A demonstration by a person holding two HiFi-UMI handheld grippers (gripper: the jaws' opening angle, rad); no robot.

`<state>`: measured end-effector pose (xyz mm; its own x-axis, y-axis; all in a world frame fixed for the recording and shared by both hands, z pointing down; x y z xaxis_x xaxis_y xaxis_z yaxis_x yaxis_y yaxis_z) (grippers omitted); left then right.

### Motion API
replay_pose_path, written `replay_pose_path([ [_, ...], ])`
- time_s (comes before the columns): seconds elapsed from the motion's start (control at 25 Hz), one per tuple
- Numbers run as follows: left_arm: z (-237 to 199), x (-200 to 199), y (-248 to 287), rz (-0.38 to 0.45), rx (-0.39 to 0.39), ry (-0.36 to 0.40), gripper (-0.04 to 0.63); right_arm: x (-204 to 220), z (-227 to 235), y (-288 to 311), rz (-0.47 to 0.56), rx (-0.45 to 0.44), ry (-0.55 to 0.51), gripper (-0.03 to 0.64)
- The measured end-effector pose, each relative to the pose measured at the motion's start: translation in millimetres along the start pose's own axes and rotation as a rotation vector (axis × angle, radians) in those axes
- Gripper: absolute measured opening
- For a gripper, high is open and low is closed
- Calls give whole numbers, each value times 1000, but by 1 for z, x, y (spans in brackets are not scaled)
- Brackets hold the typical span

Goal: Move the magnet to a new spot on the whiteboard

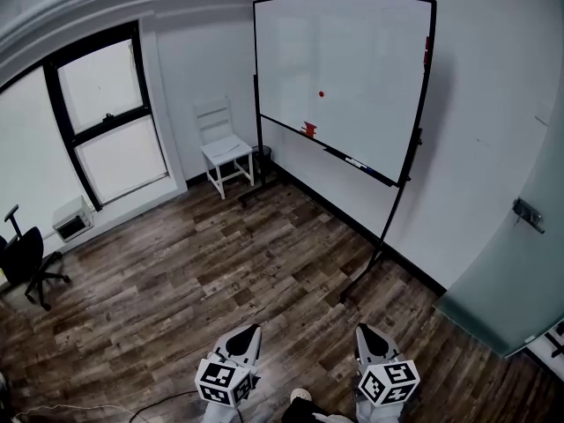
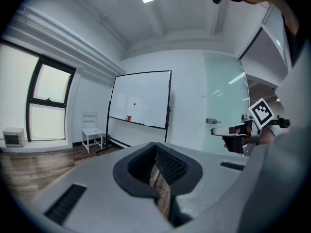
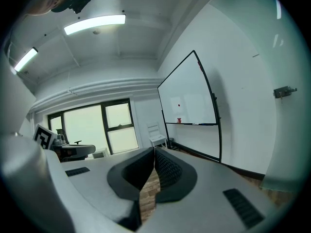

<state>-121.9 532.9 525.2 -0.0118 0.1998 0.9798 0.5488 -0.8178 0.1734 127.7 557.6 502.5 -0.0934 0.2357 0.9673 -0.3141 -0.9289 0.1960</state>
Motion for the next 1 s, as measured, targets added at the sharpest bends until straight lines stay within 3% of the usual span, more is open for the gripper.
replay_pose_path([
  [0.28, -16, -8, 54, -2, -1, -6, 9, -8, 29, 51, -18, -13, 7, 26],
  [0.44, -26, -18, 77, 21, -24, -61, 12, -15, 43, 74, -24, -22, 5, 26],
  [0.48, -29, -20, 83, 22, -27, -73, 20, -17, 45, 79, -24, -24, 3, 28],
  [0.56, -34, -20, 94, 19, -28, -86, 144, -19, 51, 89, -25, -28, 2, 26],
  [0.6, -37, -20, 98, 18, -36, -88, 159, -20, 54, 93, -26, -29, 3, 27],
  [1.0, -50, -15, 124, 24, -114, -104, 183, -20, 81, 125, -41, -57, -1, 27],
])
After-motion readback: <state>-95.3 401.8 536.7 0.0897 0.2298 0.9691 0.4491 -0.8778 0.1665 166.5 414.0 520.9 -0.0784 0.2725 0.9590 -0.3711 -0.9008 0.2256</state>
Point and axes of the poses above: the fingertips, and each gripper's own axes: y forward along the fingers, z to its right, x out of its underside, the point moved 2 cm from there along -y, backward along the fingers, and after that the axes turned 2 degrees about -z, right-handed, at the moved point
